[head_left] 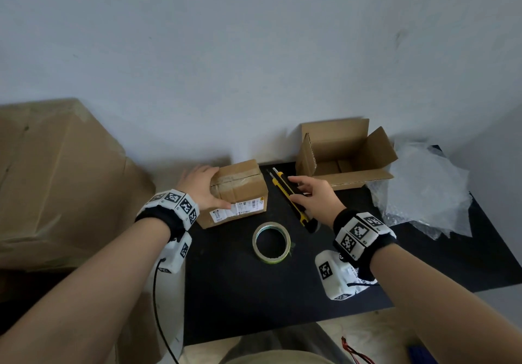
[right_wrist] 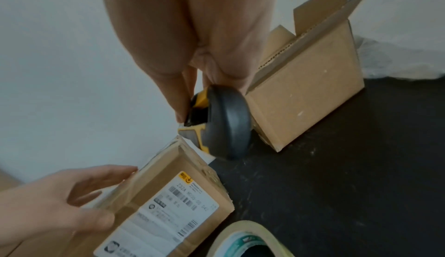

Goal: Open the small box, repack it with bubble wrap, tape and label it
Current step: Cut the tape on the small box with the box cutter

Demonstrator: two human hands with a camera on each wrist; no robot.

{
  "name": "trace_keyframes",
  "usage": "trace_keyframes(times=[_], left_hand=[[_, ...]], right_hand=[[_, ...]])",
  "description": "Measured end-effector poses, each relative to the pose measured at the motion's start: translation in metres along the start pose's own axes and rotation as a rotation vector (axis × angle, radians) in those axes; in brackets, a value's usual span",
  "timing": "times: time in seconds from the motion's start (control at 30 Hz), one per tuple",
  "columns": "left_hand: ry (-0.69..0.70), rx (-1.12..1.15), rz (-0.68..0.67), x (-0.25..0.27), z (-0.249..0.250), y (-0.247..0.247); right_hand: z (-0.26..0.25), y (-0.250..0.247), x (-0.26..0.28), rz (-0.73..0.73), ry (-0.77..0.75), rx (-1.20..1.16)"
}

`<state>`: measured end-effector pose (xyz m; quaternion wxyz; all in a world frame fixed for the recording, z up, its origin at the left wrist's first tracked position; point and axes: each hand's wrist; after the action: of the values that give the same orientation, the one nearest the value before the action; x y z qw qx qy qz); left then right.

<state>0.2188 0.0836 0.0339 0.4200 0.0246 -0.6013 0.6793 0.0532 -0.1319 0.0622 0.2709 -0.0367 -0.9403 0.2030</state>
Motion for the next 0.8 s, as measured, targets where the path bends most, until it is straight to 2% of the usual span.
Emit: trace_keyframes(times=[0.27, 0.8], left_hand=[[0.046, -0.020, 0.053, 0.004, 0.009, 0.009], [0.075, 0.003, 0.115, 0.012, 0.013, 0.017]], right_hand=[[0.003, -0.002, -0.007, -0.062, 0.042, -0.197], [0.012, -0.006, -0.001, -0.096, 0.041, -0.136]])
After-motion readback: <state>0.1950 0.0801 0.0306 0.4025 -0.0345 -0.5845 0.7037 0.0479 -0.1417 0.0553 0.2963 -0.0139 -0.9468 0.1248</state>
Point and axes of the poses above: each hand's wrist, its own x-axis away from the middle knuckle, its own y-axis out of the palm, z = x × y, and after that the axes turned 10 degrees about -z, right-handed
